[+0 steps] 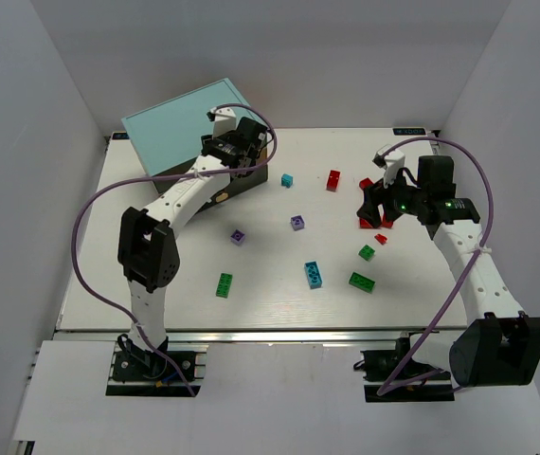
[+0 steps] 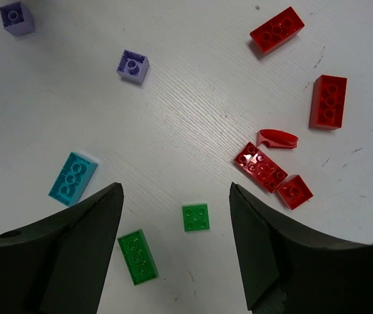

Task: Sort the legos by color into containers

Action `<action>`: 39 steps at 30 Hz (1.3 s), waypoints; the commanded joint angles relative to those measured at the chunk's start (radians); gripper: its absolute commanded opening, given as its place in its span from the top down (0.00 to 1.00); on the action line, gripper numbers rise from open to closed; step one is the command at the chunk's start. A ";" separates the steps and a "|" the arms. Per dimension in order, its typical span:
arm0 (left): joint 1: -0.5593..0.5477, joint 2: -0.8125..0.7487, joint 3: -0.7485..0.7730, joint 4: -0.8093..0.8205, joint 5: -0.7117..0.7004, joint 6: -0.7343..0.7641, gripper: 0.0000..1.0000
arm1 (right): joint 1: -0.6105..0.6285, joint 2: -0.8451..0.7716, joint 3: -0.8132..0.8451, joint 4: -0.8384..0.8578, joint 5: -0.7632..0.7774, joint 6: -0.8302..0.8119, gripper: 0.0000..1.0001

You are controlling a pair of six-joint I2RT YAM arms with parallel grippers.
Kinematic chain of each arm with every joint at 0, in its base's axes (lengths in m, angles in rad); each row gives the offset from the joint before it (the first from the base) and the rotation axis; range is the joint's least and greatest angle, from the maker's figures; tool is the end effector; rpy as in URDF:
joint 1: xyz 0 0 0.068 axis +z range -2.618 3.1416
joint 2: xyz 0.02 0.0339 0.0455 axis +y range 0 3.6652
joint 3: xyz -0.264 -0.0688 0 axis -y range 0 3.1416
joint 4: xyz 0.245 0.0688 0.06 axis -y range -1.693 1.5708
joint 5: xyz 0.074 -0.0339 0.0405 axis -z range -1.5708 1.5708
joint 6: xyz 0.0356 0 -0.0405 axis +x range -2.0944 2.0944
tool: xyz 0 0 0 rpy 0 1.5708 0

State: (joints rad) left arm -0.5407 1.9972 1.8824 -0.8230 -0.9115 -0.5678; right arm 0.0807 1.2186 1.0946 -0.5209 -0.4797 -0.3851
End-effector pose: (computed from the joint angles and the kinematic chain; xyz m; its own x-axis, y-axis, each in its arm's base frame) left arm 0.3884 -0.2004 0.3082 -0.5368 -0.0620 -0.8415 -0.4439 0.8689 0.2192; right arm 0.2617 0.0376 0.3271 -0.3903 -0.3659 -0.8448 -0.6321 0.7737 -0.0431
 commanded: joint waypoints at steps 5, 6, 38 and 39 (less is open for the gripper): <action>0.008 -0.049 -0.018 0.079 0.002 -0.001 0.72 | -0.002 -0.016 -0.010 0.022 0.012 -0.009 0.28; -0.001 -0.072 -0.035 0.088 0.017 -0.012 0.74 | -0.002 -0.016 -0.013 0.022 0.012 -0.009 0.28; -0.196 -0.304 -0.324 0.062 0.247 -0.199 0.16 | 0.002 0.010 -0.047 0.033 -0.007 -0.017 0.11; -0.196 -0.314 -0.325 0.068 0.256 -0.195 0.15 | 0.002 0.022 -0.038 0.032 0.030 -0.005 0.11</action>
State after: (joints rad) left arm -0.7139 1.7447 1.5505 -0.7597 -0.7326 -0.7555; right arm 0.0803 1.2209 1.0485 -0.5198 -0.4801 -0.4065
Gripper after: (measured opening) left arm 0.836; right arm 0.887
